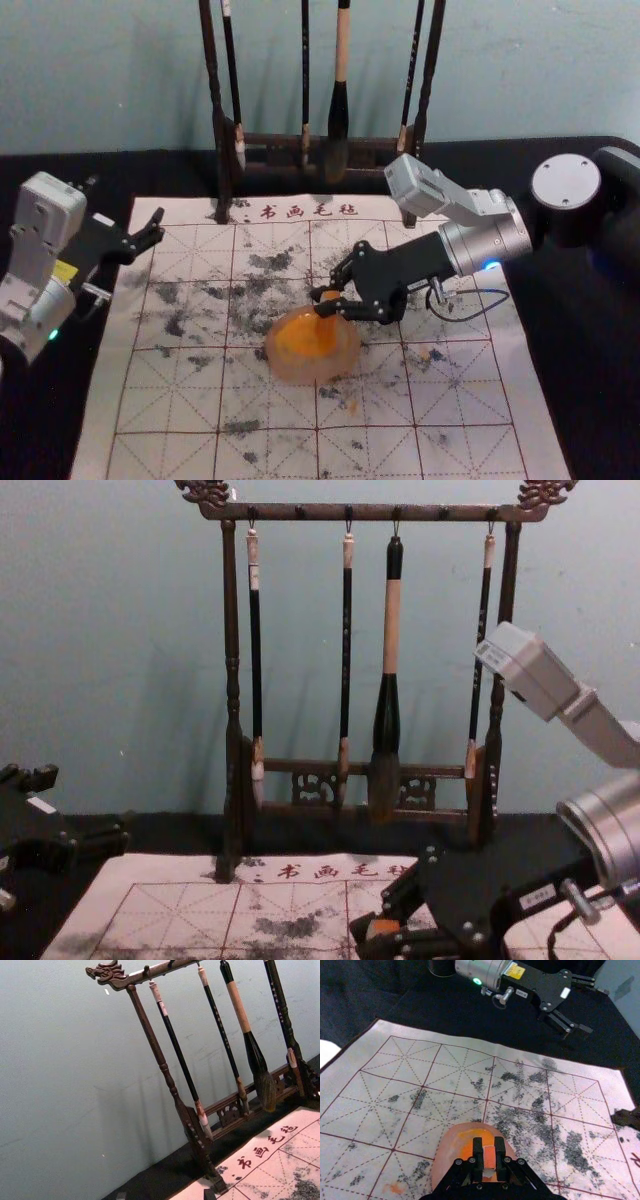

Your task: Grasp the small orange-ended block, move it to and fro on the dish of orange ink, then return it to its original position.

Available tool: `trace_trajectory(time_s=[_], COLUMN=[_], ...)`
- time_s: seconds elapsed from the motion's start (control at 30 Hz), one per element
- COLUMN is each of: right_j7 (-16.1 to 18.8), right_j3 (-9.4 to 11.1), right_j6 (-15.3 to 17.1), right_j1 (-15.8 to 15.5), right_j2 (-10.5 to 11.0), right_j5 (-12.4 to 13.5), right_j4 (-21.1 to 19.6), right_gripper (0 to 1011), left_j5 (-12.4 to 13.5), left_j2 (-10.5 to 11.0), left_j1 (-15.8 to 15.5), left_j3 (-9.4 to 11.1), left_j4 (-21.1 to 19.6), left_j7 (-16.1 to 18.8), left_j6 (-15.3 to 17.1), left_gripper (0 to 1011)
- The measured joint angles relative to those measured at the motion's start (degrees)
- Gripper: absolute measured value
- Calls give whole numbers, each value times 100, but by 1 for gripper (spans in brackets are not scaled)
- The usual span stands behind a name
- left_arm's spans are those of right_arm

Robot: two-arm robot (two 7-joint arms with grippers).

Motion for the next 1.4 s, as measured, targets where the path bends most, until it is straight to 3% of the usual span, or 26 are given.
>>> trace_trajectory(time_s=[0.67,1.4], right_j7=[70,158], right_j3=[-148,-266], right_j6=[44,-143], right_j1=[-94,30], right_j2=[86,-231], right_j5=[142,174], right_j4=[-215,121], right_gripper=[134,134], left_j5=[0,0], left_j2=[0,0], left_j1=[0,0], left_j3=[0,0], left_j4=[0,0], left_j7=[0,0], left_j6=[0,0], left_gripper=[1001,1001])
